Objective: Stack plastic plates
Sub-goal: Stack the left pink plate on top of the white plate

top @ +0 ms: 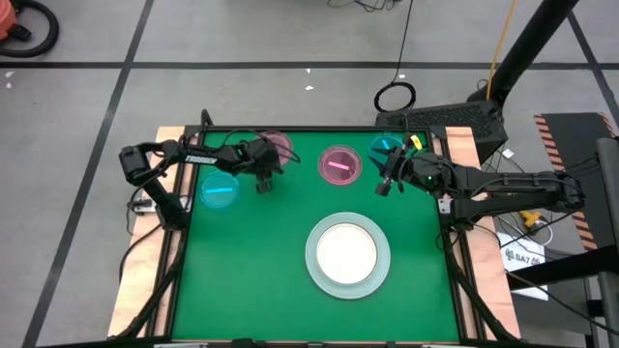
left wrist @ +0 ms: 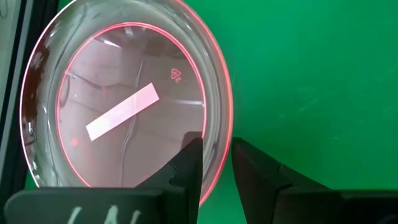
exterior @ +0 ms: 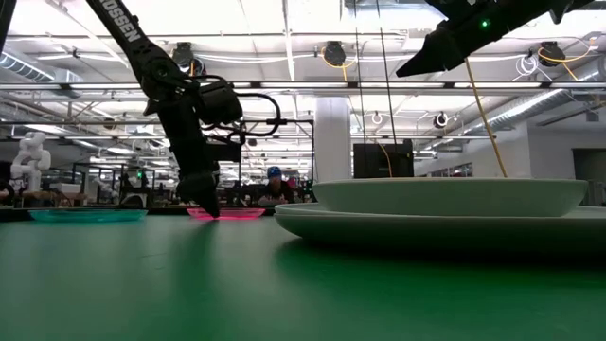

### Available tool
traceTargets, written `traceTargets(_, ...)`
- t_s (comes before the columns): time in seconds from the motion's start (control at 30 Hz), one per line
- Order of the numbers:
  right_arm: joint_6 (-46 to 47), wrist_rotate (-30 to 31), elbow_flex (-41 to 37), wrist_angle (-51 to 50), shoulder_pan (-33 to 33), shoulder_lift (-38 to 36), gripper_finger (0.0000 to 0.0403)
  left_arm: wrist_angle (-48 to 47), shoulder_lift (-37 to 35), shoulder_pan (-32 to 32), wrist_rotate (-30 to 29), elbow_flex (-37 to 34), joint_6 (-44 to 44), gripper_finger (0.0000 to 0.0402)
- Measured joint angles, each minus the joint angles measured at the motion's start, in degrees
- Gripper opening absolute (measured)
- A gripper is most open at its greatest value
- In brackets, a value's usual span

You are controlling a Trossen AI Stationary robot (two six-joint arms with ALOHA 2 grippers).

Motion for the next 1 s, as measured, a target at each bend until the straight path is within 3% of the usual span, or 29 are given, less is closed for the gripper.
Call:
traceTargets(0.83,-0.04,0.00,0.01,0.00,0.00,0.00,0.0093,0.83,0.00,0.02,-0.02,0.00,0.01,0.0092)
traceTargets(1.0,-0.02,0.00,0.02,0.01,0.00,0.00,0.0093,0.72,0.00,0.02,-0.02,0.00,0.10,0.0057)
